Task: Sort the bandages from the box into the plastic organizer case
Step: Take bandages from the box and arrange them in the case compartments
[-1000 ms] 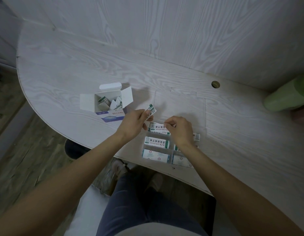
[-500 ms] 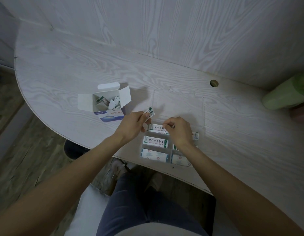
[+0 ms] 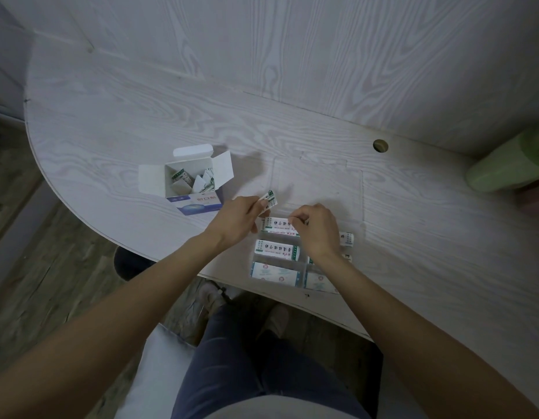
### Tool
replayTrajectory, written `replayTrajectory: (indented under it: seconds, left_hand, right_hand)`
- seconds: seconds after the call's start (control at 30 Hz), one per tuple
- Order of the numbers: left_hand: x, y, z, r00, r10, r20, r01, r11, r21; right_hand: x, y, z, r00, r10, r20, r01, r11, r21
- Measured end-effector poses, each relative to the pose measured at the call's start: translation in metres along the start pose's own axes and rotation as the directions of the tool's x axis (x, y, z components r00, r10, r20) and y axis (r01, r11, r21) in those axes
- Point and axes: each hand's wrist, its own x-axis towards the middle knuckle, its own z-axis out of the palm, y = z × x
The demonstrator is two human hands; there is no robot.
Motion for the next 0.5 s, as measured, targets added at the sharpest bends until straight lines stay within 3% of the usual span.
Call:
replayTrajectory:
  seconds: [0.23, 0.4, 0.5]
  left_hand:
    - [-0.0026, 0.0020, -0.0028, 1.000, 0.014, 0.001, -0.014, 1.000, 0.006]
    - [-0.0044, 0.0044, -0.0007, 0.993, -0.020, -0.120, 0.010, 0.996, -0.088]
    - [-0.0034, 0.0033, 0.0008, 0.992, -0.020, -0.126, 0.015, 0.999, -0.040]
  right_hand:
    - [-0.0015, -0.0024, 0.0024, 1.000, -0.021, -0.019, 0.020, 0.999, -0.029]
    - [-0.0039, -0.0023, 0.0034, 0.999, -0.041, -0.017, 0.040, 0.997, -0.060]
    - [-0.0041, -0.0019, 0.0034, 0.999, -0.052, -0.016, 0.050, 0.997, -0.065]
